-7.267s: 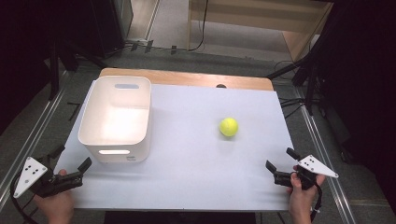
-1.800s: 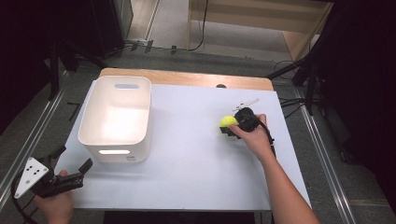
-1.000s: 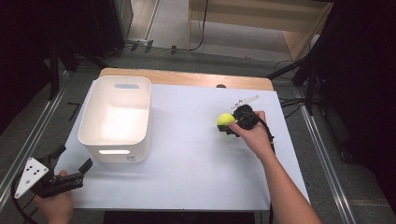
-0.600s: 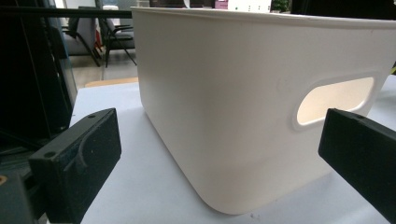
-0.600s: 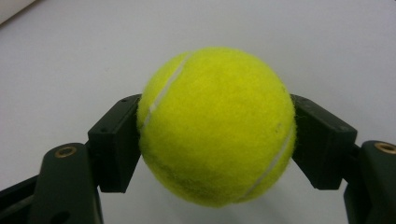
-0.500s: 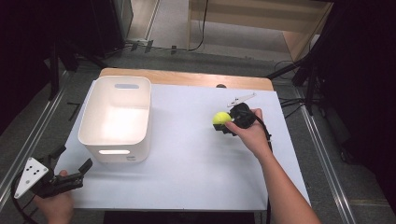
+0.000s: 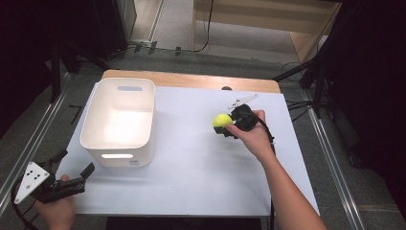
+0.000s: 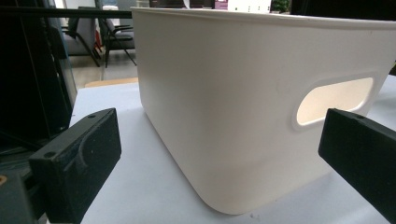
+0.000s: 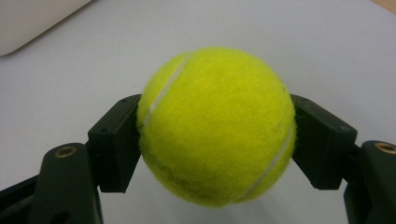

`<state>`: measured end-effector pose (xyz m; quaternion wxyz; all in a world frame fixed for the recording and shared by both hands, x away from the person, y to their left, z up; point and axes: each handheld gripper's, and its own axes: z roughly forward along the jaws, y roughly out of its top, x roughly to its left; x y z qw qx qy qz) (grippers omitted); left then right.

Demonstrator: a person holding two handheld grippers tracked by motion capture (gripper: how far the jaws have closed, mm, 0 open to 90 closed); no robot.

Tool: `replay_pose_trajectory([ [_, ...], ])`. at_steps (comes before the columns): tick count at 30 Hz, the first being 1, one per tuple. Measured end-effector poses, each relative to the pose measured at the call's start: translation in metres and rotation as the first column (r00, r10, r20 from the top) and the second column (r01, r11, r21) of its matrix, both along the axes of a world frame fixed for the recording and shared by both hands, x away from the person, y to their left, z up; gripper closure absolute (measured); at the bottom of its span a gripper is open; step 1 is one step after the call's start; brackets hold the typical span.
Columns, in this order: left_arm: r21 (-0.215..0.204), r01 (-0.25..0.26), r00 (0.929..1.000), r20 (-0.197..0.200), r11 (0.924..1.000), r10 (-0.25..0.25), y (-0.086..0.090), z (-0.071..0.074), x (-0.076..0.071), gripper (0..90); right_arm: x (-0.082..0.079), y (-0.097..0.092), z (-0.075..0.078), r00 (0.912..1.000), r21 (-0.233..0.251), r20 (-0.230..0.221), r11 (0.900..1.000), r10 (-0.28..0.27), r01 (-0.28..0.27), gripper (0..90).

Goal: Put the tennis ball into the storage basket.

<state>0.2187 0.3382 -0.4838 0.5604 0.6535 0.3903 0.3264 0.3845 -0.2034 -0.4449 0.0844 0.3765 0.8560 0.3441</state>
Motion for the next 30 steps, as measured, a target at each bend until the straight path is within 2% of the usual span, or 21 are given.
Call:
replay_pose_trajectory([
  [28,-0.004,0.000,1.0000,0.001,1.0000,0.000,0.001,0.000,0.000,0.0,-0.001,0.018,0.006,0.9991,0.004,0.004,0.9991,0.043,-0.043,24.2],
  [30,-0.005,0.000,1.0000,0.000,1.0000,0.000,0.001,0.000,0.000,0.0,0.000,0.021,0.007,0.9983,-0.001,0.011,0.9983,0.058,-0.058,24.2],
])
